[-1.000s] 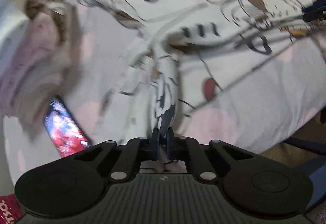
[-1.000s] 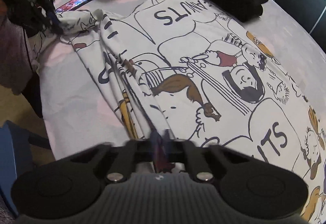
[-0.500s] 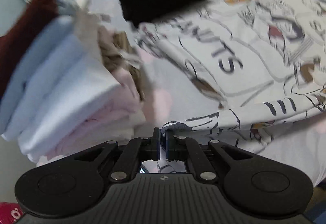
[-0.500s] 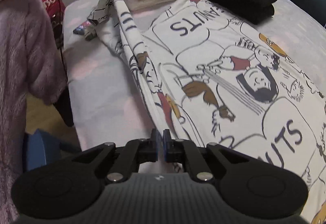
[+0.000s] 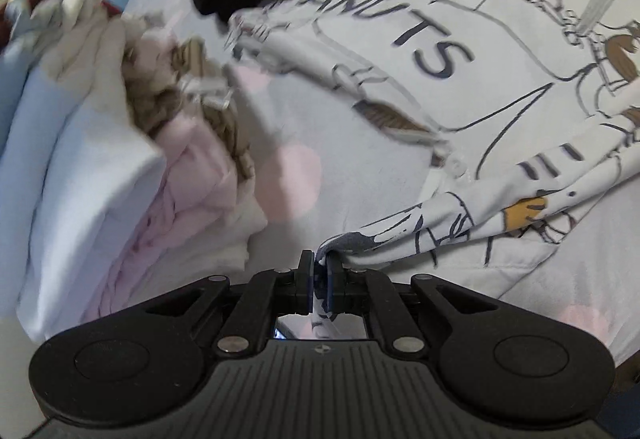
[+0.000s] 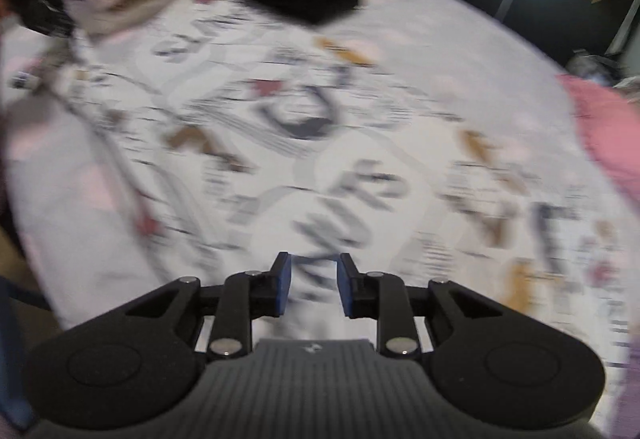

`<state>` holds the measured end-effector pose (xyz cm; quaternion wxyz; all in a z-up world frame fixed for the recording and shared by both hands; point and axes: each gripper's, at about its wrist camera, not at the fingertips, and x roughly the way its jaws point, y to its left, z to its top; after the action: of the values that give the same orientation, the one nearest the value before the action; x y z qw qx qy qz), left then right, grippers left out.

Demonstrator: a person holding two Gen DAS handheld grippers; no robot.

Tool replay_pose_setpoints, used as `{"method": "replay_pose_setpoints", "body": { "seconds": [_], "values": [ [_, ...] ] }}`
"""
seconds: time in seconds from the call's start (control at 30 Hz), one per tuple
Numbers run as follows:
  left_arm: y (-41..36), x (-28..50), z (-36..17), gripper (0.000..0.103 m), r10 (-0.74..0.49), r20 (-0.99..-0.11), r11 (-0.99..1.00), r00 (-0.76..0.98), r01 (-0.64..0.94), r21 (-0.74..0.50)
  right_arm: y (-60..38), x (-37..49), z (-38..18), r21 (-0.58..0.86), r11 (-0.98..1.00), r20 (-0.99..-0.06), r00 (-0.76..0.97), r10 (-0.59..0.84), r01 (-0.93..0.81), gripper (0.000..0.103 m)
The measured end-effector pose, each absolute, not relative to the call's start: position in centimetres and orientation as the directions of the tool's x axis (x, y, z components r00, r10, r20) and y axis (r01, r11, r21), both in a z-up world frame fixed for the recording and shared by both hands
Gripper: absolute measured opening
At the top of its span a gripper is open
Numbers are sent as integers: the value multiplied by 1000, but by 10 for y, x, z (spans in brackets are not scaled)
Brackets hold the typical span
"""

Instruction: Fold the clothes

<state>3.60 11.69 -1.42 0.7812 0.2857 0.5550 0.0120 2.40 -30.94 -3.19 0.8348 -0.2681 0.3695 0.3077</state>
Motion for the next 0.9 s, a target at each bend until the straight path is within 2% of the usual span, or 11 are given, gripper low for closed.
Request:
{"method": "replay_pose_setpoints", "body": {
  "seconds": [0.13, 0.17, 0.2, 0.23, 0.37, 0.5, 0.9],
  "values": [
    [94, 35, -8, 8, 264, -858, 773, 440, 436, 461, -352, 31, -20, -359, 610, -780, 586, 220, -707, 30],
    [90, 35, -9, 14, 249, -861, 752, 444, 471, 460, -361, 31, -20, -388, 573, -793, 578, 192, -722, 32],
    [85, 34, -11, 20, 235, -865, 731, 444, 506, 458, -370, 30, -22, -400, 538, -815, 557, 162, -742, 33],
    [81, 34, -13, 22, 225, -870, 708, 439, 539, 456, -379, 29, -25, -408, 504, -835, 534, 131, -762, 33],
    [73, 37, -33, 22, 255, -876, 629, 409, 618, 471, -411, 23, -41, -407, 382, -896, 445, 11, -829, 33],
    [79, 43, -42, 22, 270, -890, 646, 367, 616, 450, -435, 24, -60, -392, 312, -919, 383, -91, -866, 33],
    [95, 53, -57, 22, 338, -891, 691, 303, 563, 453, -482, 71, -83, -387, 302, -916, 326, -233, -871, 34]
  ]
}}
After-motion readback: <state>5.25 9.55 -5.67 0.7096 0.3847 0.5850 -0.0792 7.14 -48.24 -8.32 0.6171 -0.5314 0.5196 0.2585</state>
